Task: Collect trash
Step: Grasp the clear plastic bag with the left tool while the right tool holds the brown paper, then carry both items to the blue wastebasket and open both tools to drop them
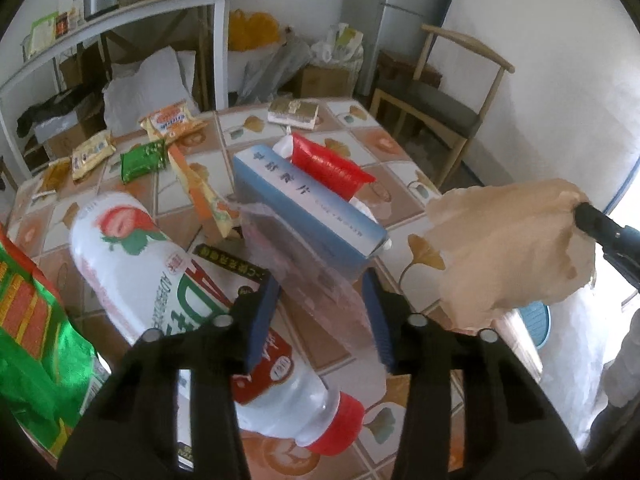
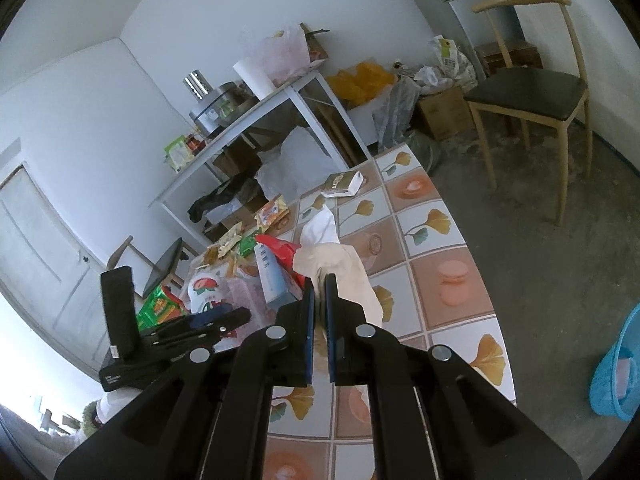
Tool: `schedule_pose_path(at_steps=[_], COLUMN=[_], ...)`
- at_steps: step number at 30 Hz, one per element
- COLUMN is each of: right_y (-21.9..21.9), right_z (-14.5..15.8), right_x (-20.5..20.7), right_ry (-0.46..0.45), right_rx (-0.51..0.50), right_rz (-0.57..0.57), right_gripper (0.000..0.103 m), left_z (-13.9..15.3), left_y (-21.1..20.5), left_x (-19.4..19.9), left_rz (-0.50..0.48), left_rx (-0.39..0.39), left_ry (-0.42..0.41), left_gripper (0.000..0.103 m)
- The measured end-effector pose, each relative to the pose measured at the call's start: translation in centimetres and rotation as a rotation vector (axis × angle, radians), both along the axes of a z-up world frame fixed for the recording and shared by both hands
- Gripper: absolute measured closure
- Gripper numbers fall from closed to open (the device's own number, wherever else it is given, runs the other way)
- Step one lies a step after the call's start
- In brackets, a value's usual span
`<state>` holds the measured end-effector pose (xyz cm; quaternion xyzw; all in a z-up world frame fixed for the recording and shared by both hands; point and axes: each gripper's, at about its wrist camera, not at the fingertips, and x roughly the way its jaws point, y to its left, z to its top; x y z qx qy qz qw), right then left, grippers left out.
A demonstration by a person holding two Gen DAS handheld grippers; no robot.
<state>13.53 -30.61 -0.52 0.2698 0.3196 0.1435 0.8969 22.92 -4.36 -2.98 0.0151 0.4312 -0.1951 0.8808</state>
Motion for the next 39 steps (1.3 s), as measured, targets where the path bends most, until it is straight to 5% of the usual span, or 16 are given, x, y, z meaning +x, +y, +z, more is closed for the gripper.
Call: schedule_pose_path(at_steps=[4, 9, 39], right_y=[-0.2, -0.4, -2.8], right_z=[0.0, 0.0, 2.5], right_x=[-0.1, 0.0, -5.9], right_ry=[0.002, 0.003, -0.095], right_rx=[0.005, 0.014, 0.055], right_rz=[-0.004, -0.007, -0.077], right_gripper=[0.097, 0.097, 0.097], left_z=[-0.1, 0.4, 8.8], left_y=[0.0, 0.5, 0.4], left_x=[0.0, -0.3, -8.7], left_rz=[0.011, 0.025, -0.065], left_rx=[0.016, 0.001, -0.175], left_ry=[0.004, 0.003, -0.174], left_gripper=[0.086, 0.097, 0.097])
